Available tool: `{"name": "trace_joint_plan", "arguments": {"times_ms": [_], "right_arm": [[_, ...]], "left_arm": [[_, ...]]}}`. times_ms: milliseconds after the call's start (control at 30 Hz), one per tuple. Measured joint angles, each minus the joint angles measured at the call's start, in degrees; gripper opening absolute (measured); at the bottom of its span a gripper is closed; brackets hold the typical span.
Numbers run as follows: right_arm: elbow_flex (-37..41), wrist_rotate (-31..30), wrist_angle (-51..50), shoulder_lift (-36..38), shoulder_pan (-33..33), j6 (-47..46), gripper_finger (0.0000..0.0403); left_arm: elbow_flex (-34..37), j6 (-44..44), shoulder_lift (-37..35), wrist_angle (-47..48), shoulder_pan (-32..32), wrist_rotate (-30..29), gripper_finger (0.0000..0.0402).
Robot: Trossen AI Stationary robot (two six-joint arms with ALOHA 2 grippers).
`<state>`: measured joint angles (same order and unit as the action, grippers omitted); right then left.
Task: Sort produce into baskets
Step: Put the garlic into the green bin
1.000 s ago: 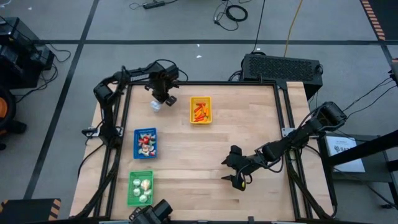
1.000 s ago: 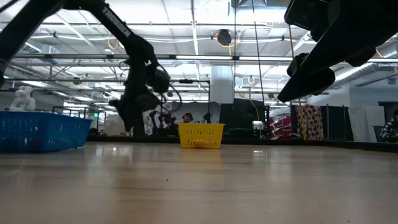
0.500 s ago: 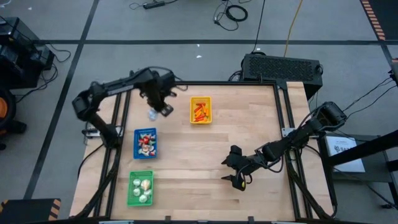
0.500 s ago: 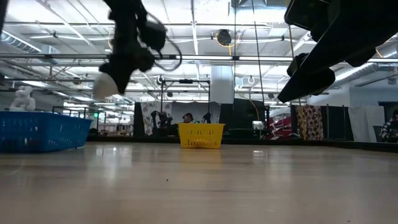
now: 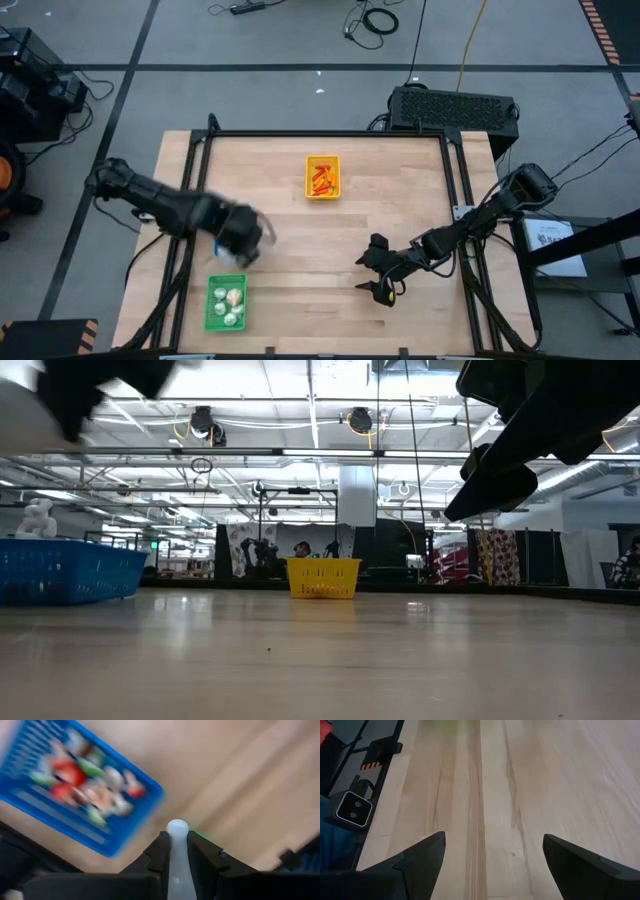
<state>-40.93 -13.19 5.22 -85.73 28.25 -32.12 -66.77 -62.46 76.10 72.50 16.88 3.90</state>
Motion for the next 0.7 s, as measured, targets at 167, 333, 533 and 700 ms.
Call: {"name": "trace_joint_plan", "arguments": {"times_ms": [167, 333, 533, 700], "right_arm": [[0.00, -0.04, 0.23, 0.00, 0.00, 0.09, 0.0325], [0.00, -0.19, 0.67, 0.00, 0.00, -0.07, 0.0325], [-0.02, -0.31, 0.71, 0.00, -0.02, -0.17, 0.0325], [0.00, -0.31, 0.69, 0.00, -0.02, -0.12, 0.0325]], "left_arm": [[0.13, -14.69, 0.86, -7.31, 15.83, -3.76, 0.0060], [0.13, -21.15, 3.08, -9.63, 26.31, -9.05, 0.0060], [0.13, -21.18, 7.01, -10.22, 31.99, -10.16, 0.0060], [0.13, -20.97, 10.97, -10.79, 32.77, -10.21, 0.0060]]}}
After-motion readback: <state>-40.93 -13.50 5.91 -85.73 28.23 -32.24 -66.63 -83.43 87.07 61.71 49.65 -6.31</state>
